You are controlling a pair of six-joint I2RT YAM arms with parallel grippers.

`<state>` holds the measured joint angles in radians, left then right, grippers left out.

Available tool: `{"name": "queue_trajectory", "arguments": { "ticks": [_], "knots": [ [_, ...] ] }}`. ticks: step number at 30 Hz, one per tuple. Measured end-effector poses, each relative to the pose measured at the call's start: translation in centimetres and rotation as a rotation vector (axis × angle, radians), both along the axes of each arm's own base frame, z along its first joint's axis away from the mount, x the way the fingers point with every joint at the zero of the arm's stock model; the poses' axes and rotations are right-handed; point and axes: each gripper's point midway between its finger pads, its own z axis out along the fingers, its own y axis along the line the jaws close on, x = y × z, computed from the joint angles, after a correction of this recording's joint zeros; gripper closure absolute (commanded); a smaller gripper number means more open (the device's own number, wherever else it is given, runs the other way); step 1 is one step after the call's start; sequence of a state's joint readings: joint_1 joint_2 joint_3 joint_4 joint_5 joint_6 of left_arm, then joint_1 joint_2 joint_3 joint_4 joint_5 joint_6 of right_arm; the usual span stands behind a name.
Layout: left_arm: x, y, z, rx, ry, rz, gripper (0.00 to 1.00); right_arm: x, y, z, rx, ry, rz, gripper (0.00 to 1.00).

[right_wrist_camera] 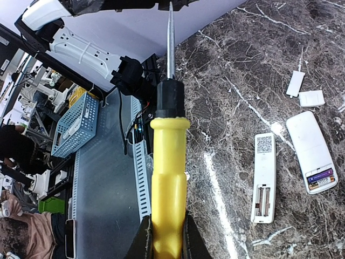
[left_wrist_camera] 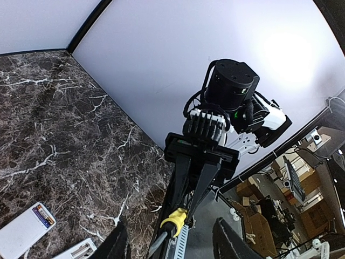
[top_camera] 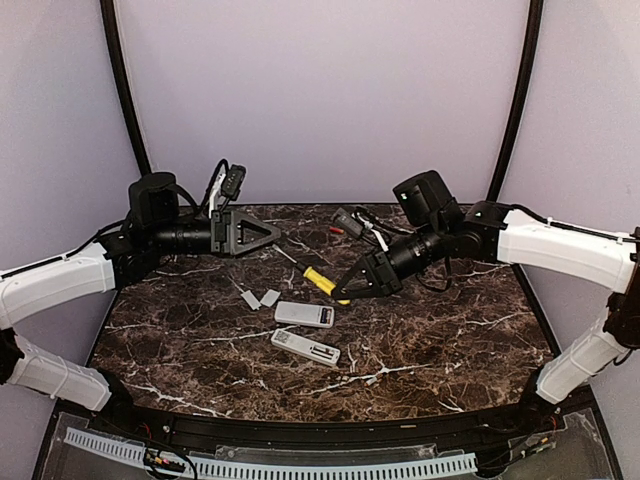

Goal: Unload the batteries from the remote control
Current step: Pass from the right arm to the left

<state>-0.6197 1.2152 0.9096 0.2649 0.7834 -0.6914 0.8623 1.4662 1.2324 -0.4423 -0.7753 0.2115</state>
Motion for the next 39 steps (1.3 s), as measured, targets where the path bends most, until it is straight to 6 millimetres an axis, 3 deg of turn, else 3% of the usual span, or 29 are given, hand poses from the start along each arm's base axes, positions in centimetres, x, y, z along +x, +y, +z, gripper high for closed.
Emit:
{"name": "queue_trajectory", "arguments": {
  "ticks": [19,26,29,33,34,37,39],
  "knots": [
    [-0.7,-0.3,-0.7,-0.013,0.044,-0.055,0.66,-0.2,0.3,1.1,0.038,0.008,0.020,1.00],
    [-0.9,-0.4,-0.8,-0.018,0.055,-0.068,0.82,-0.1,0.4,1.2,0.043,0.016,0.018,1.00],
    [-1.0,-0.4,-0.8,-0.019,0.054,-0.069,0.96,-0.1,0.5,1.1,0.041,0.022,0.018,1.00],
    [-1.0,-0.4,-0.9,-0.022,0.055,-0.072,1.00,-0.1,0.6,1.1,0.047,0.023,0.024,1.00],
    [-1.0,-0.4,-0.8,-0.025,0.053,-0.075,1.00,-0.1,0.6,1.2,0.050,0.022,0.026,0.91],
    [-1.0,-0.4,-0.6,-0.032,0.048,-0.073,1.00,0.0,0.7,1.3,0.054,0.019,0.022,0.47],
    [-0.9,-0.4,-0.5,-0.037,0.046,-0.065,1.00,0.5,0.7,1.3,0.052,0.010,-0.004,0.29]
  ]
}}
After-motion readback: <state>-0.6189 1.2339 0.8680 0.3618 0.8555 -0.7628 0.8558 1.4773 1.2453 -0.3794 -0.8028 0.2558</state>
